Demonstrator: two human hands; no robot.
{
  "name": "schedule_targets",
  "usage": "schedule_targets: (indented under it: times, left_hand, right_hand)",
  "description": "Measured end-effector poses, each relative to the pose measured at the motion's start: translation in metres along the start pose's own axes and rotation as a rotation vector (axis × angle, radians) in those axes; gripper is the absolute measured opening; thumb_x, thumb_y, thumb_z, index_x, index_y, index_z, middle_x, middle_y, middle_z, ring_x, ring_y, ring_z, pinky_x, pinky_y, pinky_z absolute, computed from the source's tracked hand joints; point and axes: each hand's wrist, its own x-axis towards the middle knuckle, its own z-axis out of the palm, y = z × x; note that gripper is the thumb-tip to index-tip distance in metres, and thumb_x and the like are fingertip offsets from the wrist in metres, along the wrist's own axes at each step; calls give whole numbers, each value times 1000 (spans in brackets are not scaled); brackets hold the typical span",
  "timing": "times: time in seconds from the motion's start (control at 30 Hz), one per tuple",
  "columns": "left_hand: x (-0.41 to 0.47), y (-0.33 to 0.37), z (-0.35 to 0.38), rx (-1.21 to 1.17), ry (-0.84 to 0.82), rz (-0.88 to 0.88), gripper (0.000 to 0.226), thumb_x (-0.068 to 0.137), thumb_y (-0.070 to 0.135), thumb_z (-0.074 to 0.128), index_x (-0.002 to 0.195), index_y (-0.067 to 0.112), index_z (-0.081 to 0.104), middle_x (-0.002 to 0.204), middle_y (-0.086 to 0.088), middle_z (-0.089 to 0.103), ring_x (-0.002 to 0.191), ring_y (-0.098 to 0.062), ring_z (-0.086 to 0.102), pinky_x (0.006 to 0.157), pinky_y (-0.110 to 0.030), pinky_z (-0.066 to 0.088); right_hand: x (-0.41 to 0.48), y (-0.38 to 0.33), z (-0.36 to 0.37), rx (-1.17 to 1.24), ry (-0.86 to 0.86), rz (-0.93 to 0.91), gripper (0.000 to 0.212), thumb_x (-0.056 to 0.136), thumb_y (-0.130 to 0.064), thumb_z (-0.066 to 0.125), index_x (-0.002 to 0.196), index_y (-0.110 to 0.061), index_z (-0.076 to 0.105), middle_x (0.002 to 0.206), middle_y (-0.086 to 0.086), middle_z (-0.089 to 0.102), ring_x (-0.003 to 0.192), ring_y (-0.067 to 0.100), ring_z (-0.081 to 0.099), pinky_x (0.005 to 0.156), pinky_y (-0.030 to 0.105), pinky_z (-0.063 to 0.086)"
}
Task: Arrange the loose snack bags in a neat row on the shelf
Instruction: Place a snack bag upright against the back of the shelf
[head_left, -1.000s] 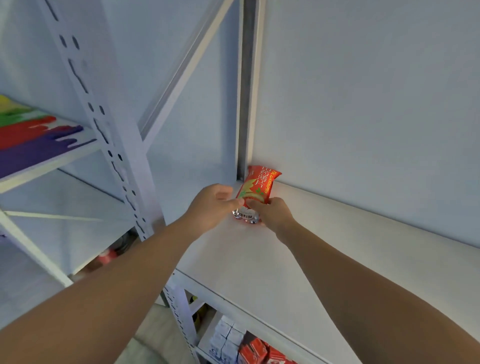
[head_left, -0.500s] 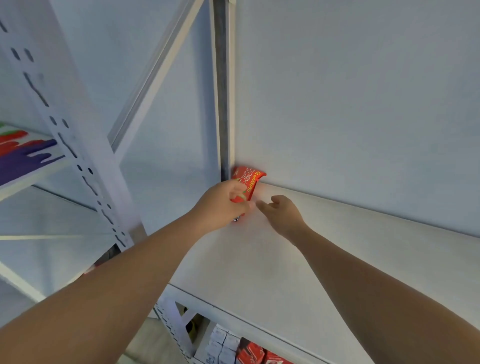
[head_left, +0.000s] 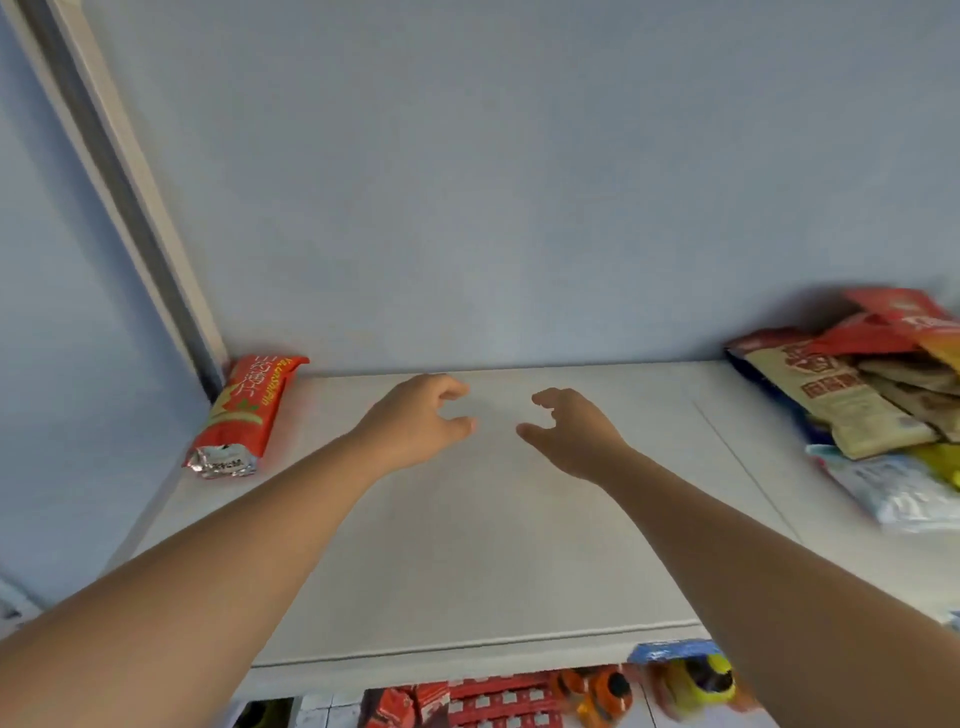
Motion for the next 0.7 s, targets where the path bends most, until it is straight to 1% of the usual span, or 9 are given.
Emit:
schedule_targets:
  times: [0.1, 0.2, 0.3, 0.37, 0.43, 0.5, 0.53, 0.6, 0.7]
  left_hand:
    - [20, 45, 33, 24, -79, 71, 51, 87, 46, 71, 133, 30, 57, 138, 14, 58, 127, -9, 55, 105, -34, 46]
    - [38, 96, 71, 20, -139, 135, 51, 87, 46, 71, 134, 30, 58, 138, 14, 59, 126, -9, 56, 106, -33, 46]
    - [54, 150, 116, 14, -192, 176, 51, 87, 46, 71, 133, 29, 59, 137, 13, 60, 124, -9, 57, 106, -33, 46]
    - [64, 187, 147, -23, -215, 177, 50, 87, 46, 73, 131, 28, 60, 134, 12, 61, 121, -10, 59, 104, -32, 47]
    - [73, 221, 177, -77, -239, 161, 48, 86, 44, 74, 129, 25, 62, 130, 10, 63, 115, -11, 61, 96, -28, 47]
    - [84, 250, 204, -112, -248, 150, 47, 86, 43, 75, 127, 23, 64, 128, 7, 64, 108, -11, 62, 90, -25, 46]
    - [88, 262, 216, -120, -250, 148, 46, 86, 42, 75, 126, 23, 64, 128, 6, 64, 106, -10, 63, 89, -24, 46]
    - [95, 282, 235, -122, -256, 131, 45, 87, 42, 74, 127, 22, 63, 128, 6, 64, 107, -11, 64, 91, -26, 48]
    - [101, 298, 254, -122, -247, 85, 46, 88, 40, 74, 128, 21, 63, 128, 4, 65, 111, -13, 64, 94, -27, 49]
  right_hand:
    - [-18, 52, -37, -45, 55, 73, 54, 97, -42, 64, 146, -21, 53, 146, 0, 54, 131, 20, 55, 106, 35, 47]
    - [-37, 106, -74, -91, 104, 141, 52, 97, -42, 63, 145, -23, 53, 143, -1, 56, 129, 20, 54, 104, 36, 49]
    - [-54, 158, -111, -118, 157, 177, 48, 96, -41, 65, 140, -23, 57, 138, 1, 58, 125, 21, 55, 104, 40, 50]
    - [-64, 192, -136, -109, 183, 190, 46, 95, -38, 65, 137, -22, 59, 137, 2, 59, 126, 22, 55, 104, 42, 50]
    - [-69, 222, -162, -114, 212, 207, 43, 95, -36, 64, 135, -20, 61, 134, 4, 61, 127, 25, 55, 103, 41, 51]
    - [-68, 250, -188, -144, 251, 241, 40, 93, -33, 64, 129, -16, 63, 126, 8, 63, 120, 30, 58, 96, 41, 53]
    - [-66, 262, -199, -155, 266, 262, 43, 92, -33, 65, 130, -15, 63, 127, 10, 61, 119, 32, 58, 97, 42, 52]
    - [-59, 283, -214, -181, 247, 308, 56, 90, -39, 65, 141, -17, 55, 140, 11, 53, 129, 33, 51, 105, 44, 47]
    - [-44, 295, -219, -292, 182, 343, 76, 87, -56, 64, 148, -17, 43, 150, 10, 45, 140, 33, 41, 110, 46, 40]
